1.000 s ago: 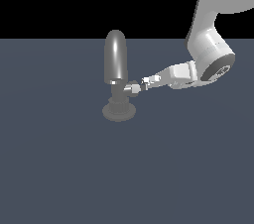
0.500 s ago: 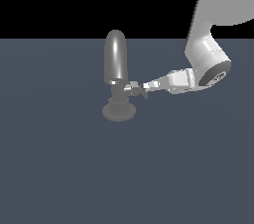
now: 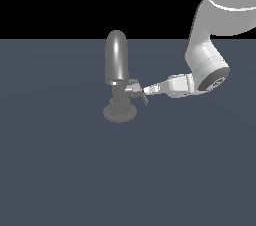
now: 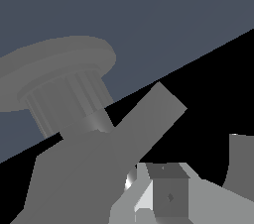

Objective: Turn on the faucet by rotating a designated handle.

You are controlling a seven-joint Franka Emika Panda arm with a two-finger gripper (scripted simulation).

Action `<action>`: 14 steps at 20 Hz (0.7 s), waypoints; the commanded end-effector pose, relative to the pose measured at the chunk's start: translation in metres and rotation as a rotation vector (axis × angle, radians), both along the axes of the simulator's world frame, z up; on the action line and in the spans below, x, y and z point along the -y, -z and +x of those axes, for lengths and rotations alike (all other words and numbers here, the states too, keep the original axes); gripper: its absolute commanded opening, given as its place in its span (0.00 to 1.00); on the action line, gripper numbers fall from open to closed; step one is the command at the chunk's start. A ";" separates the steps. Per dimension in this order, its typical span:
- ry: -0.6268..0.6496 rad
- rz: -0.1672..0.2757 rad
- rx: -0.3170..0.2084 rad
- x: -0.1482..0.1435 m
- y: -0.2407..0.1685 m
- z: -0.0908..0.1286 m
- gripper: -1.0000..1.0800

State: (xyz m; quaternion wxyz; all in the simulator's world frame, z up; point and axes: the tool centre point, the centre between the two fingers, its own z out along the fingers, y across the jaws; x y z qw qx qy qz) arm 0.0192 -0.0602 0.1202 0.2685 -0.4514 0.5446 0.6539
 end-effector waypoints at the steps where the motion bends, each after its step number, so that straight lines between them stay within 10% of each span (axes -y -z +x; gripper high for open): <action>1: 0.016 -0.011 -0.012 -0.002 0.020 0.004 0.00; 14: 0.023 -0.016 -0.044 -0.004 0.059 0.013 0.00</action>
